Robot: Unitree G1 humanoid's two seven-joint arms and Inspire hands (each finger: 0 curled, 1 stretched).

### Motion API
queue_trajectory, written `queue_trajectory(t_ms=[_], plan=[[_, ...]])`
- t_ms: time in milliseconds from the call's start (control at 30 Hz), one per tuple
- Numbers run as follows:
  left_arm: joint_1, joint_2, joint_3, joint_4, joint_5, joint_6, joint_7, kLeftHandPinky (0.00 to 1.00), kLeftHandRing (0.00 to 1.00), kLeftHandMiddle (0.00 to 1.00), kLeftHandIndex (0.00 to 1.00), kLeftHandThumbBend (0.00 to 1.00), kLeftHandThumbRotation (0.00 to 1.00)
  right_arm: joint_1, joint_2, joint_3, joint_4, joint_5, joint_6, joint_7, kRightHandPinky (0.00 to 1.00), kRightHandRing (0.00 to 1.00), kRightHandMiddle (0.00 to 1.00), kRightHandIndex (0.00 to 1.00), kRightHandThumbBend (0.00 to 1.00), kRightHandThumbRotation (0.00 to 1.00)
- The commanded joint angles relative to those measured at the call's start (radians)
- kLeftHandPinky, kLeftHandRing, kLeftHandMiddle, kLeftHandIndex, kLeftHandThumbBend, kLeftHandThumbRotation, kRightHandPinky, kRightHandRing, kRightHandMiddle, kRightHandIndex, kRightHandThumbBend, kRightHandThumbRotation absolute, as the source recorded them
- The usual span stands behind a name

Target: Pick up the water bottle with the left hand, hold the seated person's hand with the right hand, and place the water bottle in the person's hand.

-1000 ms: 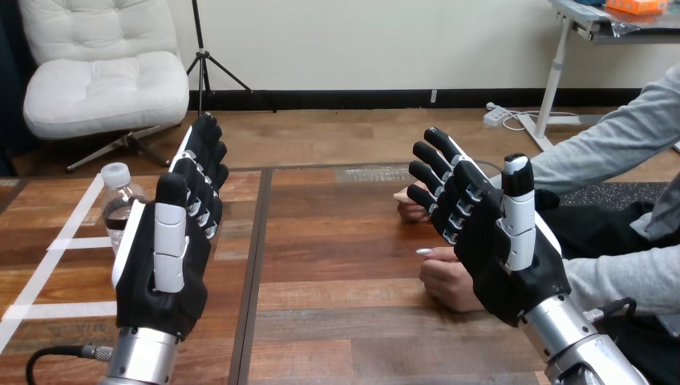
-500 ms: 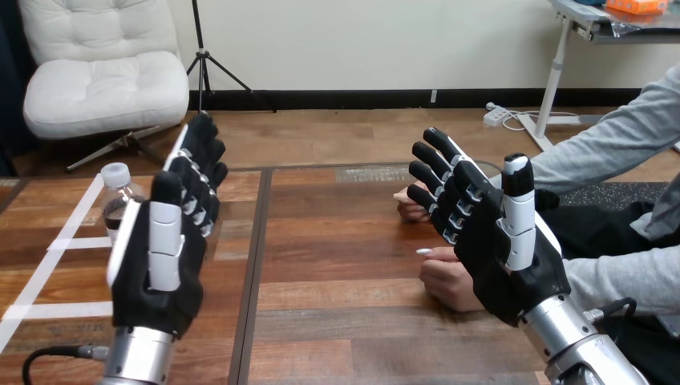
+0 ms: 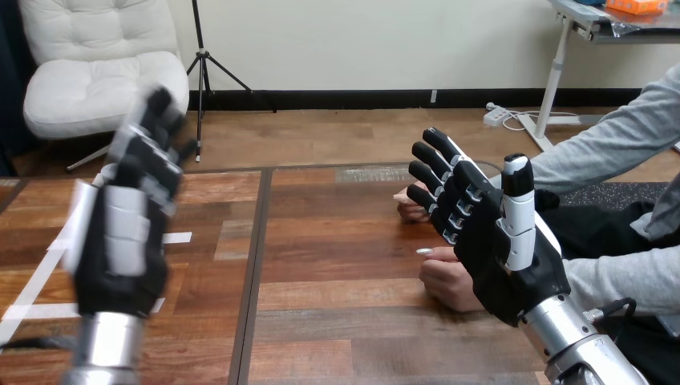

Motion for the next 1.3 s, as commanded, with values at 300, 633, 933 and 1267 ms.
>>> queue_trajectory(t_ms=[300,633,933,1267], plan=[[-0.122,0.048,0.111,0.019,-0.084,-0.068,0.002,0.87,0.96,0.96,0.94,0.85,0.91,-0.055,0.014,-0.001,-0.023,0.003,-0.024,0.005,1.00,1.00,0.98,0.97,0.95,1.00],[-0.141,0.067,0.165,0.067,-0.093,-0.087,0.011,0.84,0.94,0.95,0.93,0.83,0.95,-0.055,0.012,-0.002,-0.023,0.000,-0.022,0.001,1.00,1.00,0.98,0.97,0.94,1.00],[-0.135,0.074,0.193,0.085,-0.052,-0.096,0.059,0.82,0.93,0.94,0.90,0.85,0.95,-0.057,0.010,-0.005,-0.018,0.004,-0.024,0.007,1.00,1.00,0.98,0.97,0.95,1.00],[-0.124,0.078,0.198,0.090,0.005,-0.115,0.086,0.86,0.97,0.97,0.92,0.90,0.73,-0.059,0.009,-0.006,-0.014,0.001,-0.027,0.009,1.00,1.00,0.98,0.97,0.96,1.00]])
